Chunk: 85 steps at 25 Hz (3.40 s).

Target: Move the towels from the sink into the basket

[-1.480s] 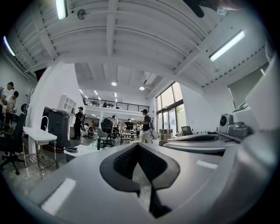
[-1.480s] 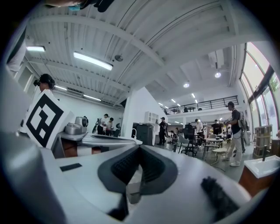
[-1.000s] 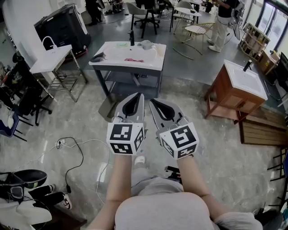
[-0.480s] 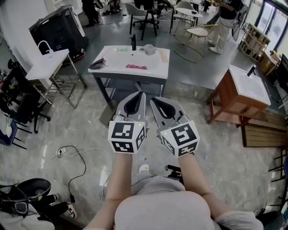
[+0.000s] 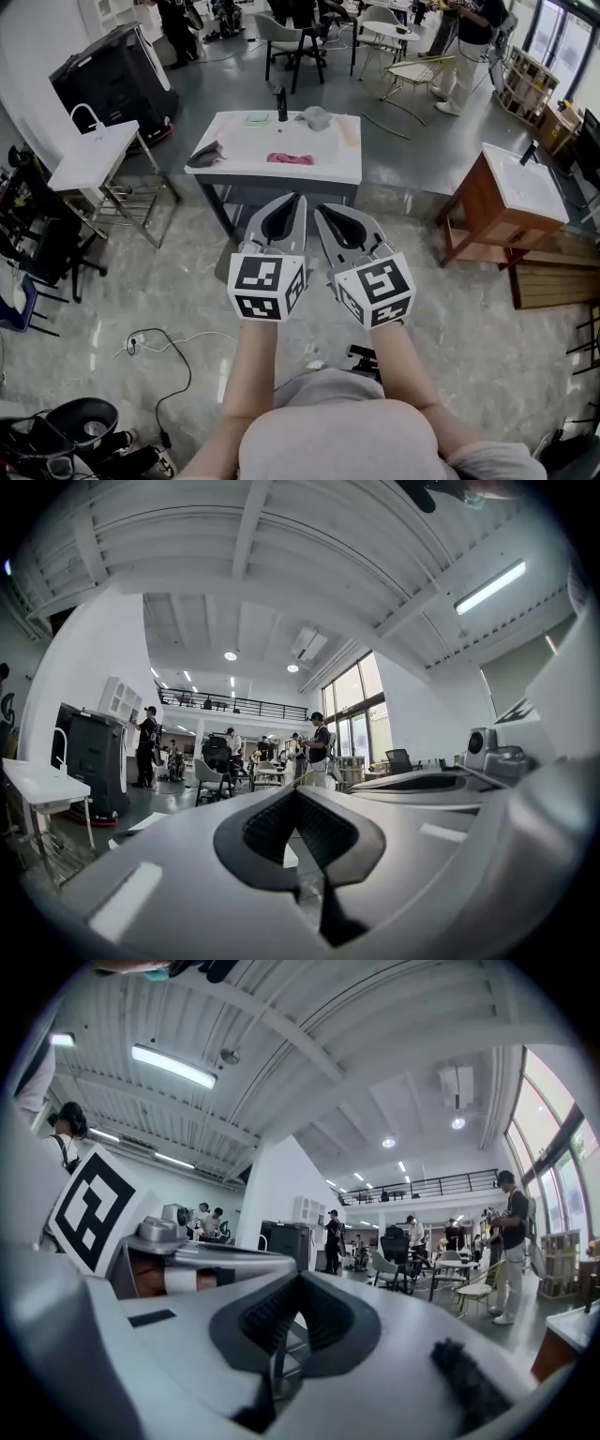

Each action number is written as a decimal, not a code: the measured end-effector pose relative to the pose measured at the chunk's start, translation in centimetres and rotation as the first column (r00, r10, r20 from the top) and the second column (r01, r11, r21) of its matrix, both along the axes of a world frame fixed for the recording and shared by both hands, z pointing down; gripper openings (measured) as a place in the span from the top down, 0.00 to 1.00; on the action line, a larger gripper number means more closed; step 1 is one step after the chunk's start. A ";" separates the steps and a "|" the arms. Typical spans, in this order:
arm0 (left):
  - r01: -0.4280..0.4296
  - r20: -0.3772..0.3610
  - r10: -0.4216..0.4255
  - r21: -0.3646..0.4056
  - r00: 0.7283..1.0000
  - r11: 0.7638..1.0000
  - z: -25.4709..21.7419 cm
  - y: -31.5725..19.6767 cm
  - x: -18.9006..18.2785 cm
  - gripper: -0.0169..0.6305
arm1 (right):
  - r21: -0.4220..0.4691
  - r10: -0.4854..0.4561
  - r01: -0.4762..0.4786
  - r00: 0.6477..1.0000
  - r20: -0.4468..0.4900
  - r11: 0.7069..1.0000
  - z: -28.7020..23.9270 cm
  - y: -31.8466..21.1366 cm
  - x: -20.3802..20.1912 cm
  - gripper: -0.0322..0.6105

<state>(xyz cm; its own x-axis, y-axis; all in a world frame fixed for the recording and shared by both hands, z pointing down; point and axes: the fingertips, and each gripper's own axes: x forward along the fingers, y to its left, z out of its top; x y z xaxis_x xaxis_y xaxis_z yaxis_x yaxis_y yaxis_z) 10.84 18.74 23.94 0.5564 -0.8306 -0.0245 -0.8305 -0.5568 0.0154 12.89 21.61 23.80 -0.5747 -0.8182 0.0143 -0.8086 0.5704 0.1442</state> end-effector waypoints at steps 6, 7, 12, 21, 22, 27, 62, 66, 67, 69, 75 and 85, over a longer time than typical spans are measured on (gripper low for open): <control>-0.019 -0.004 0.018 -0.015 1.000 1.000 0.8 -2.1 -0.8 0.98 | -0.011 0.020 -0.020 1.000 0.005 1.000 0.4 -2.1 -0.6 0.92; -0.022 -0.006 0.022 -0.017 1.000 1.000 0.8 -2.5 -0.8 0.98 | -0.014 0.024 -0.024 1.000 0.006 1.000 0.5 -2.4 -0.6 0.92; -0.032 -0.016 0.031 -0.028 0.999 0.999 1.1 -4.2 -0.5 0.98 | -0.030 0.035 -0.035 0.999 0.012 0.999 0.8 -4.2 -0.2 0.92; -0.018 -0.019 0.017 -0.043 1.000 0.999 2.1 -8.9 -0.5 0.98 | -0.041 0.038 -0.037 0.999 0.029 0.998 1.5 -9.0 0.4 0.92; -0.017 -0.020 0.016 -0.046 1.000 0.999 2.2 -9.6 -0.3 0.98 | -0.041 0.039 -0.038 0.999 0.030 0.998 1.6 -9.7 0.6 0.92; -0.014 -0.019 0.013 -0.059 1.000 0.998 3.0 -13.4 0.8 0.98 | -0.049 0.043 -0.041 0.999 0.029 0.998 2.2 -13.5 1.8 0.92; 0.065 0.033 -0.061 -0.140 0.998 0.988 7.1 -39.7 6.0 0.98 | -0.095 -0.031 0.033 0.999 0.025 0.995 5.3 -41.5 6.7 0.92; 0.065 0.043 -0.059 -0.150 0.997 0.987 7.5 -41.3 6.3 0.98 | -0.110 -0.024 0.027 0.999 0.033 0.994 5.9 -43.4 7.1 0.92; 0.067 0.044 -0.060 -0.155 0.997 0.986 7.7 -41.6 6.3 0.98 | -0.114 -0.024 0.027 0.999 0.034 0.993 6.0 -43.9 7.1 0.92; 0.071 0.045 -0.064 -0.167 0.997 0.983 8.1 -42.4 6.2 0.98 | -0.124 -0.021 0.026 0.999 0.035 0.992 6.4 -44.7 7.3 0.92; 0.080 0.042 -0.073 -0.197 0.996 0.977 9.3 -45.0 5.7 0.98 | -0.171 -0.015 0.025 0.998 0.062 0.985 7.5 -47.4 7.7 0.76; 0.081 0.037 -0.074 -0.237 0.997 0.968 10.8 -49.5 4.4 0.98 | -0.218 0.062 -0.065 0.998 -0.020 0.974 10.6 -52.6 7.8 0.57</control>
